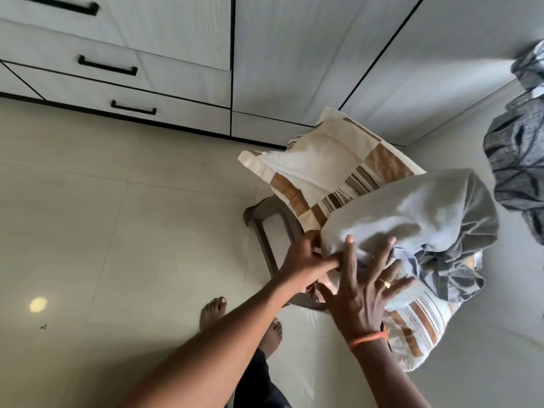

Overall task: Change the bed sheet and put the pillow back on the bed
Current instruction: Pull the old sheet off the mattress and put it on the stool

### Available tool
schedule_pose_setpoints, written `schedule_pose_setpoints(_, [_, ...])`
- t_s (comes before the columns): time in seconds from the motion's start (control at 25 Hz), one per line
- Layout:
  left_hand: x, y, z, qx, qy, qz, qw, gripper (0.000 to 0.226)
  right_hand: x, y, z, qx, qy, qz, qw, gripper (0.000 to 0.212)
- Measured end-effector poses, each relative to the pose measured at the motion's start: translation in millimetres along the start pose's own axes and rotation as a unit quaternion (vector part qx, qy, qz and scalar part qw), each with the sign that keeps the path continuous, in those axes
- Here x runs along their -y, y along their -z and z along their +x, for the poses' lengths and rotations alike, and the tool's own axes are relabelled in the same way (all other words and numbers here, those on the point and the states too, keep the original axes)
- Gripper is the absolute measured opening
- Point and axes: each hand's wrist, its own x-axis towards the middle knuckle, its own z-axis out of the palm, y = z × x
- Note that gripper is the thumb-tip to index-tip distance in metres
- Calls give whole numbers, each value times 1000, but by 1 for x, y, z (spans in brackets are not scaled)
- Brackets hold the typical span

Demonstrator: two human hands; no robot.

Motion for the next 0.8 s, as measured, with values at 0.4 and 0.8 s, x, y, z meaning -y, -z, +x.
schedule_pose_setpoints(0.4, [97,-59,27,-76,174,78,979,67,-47,-79,5,-103,20,17,994,128])
schedule_pose_setpoints(0.8, [47,-56,24,-92,14,170,981,11,-63,-42,24,-109,75,60,989,94])
